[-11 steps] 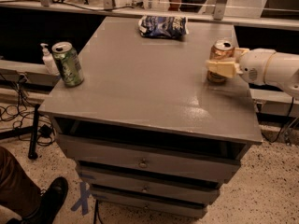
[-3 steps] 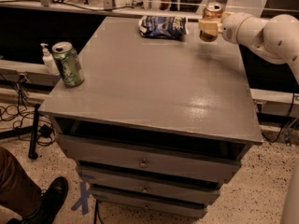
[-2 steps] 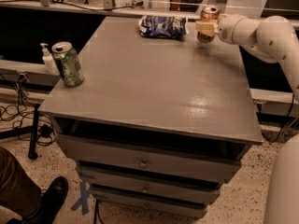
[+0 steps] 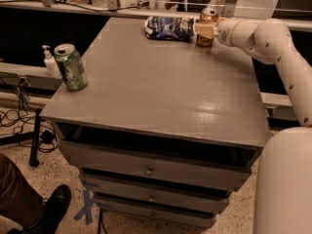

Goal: Move orange can near blue chip bag

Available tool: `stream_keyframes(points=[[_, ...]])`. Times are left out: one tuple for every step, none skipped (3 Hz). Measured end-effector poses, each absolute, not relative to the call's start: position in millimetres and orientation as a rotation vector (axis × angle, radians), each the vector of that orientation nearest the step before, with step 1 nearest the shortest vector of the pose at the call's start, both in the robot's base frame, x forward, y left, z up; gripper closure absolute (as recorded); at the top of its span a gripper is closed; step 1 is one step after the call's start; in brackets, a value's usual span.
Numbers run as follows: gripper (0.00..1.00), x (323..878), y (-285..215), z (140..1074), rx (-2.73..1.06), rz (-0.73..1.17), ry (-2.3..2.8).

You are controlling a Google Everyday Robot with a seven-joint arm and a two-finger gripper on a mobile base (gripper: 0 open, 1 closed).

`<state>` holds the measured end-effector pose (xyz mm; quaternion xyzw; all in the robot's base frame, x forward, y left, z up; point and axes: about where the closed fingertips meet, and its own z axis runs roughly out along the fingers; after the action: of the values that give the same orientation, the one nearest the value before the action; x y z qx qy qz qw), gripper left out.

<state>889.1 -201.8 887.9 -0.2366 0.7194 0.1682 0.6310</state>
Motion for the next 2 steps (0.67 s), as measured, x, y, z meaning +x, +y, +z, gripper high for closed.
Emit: stream_keyframes(points=[[1.0,895.9,-185.8,889.3,-0.523,0.461,1.641],[0.82,898.7,-182.2,885.4,-0.491,0.505,1.66]])
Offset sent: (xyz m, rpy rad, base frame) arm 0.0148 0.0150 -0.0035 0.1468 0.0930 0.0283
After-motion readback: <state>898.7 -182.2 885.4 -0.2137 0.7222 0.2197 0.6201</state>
